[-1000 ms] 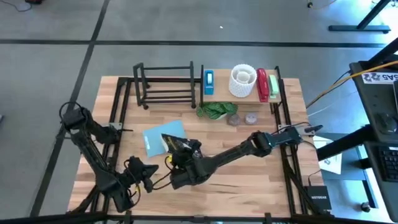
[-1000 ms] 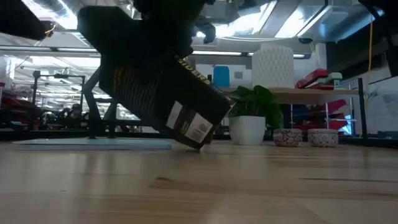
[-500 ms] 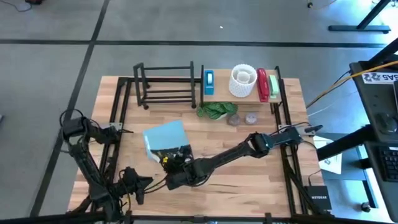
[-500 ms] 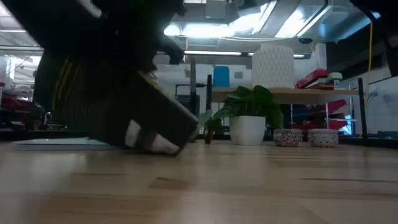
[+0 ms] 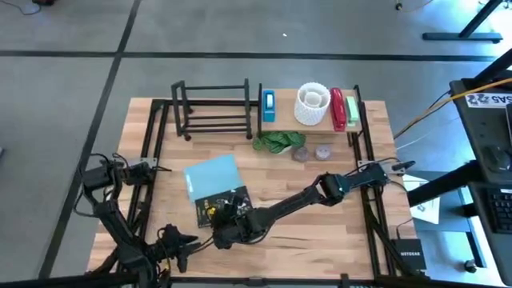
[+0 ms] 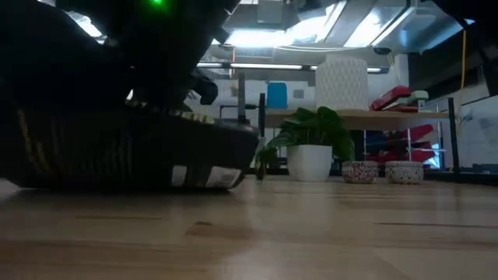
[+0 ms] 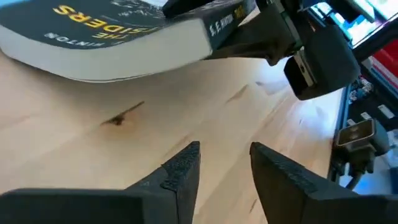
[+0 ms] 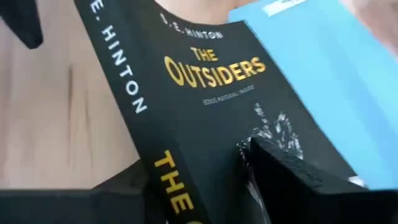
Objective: Stock shelves
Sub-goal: Put the black book on the bookshelf
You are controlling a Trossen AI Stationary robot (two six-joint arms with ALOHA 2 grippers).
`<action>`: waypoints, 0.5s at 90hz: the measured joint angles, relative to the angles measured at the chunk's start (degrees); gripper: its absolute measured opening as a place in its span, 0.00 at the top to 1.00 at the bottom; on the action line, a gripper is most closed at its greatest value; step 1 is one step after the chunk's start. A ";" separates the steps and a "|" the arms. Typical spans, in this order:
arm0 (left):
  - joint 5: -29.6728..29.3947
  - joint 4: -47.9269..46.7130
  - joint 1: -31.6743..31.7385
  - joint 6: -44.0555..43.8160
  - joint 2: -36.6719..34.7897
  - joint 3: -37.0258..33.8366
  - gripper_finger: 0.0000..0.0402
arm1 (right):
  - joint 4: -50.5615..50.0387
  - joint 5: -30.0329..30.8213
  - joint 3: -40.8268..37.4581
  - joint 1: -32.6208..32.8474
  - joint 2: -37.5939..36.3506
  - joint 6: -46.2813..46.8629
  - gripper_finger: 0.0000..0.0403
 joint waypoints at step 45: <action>-27.04 24.59 4.72 -3.16 11.07 0.17 0.69 | 1.76 9.66 0.00 3.13 1.36 -0.76 0.92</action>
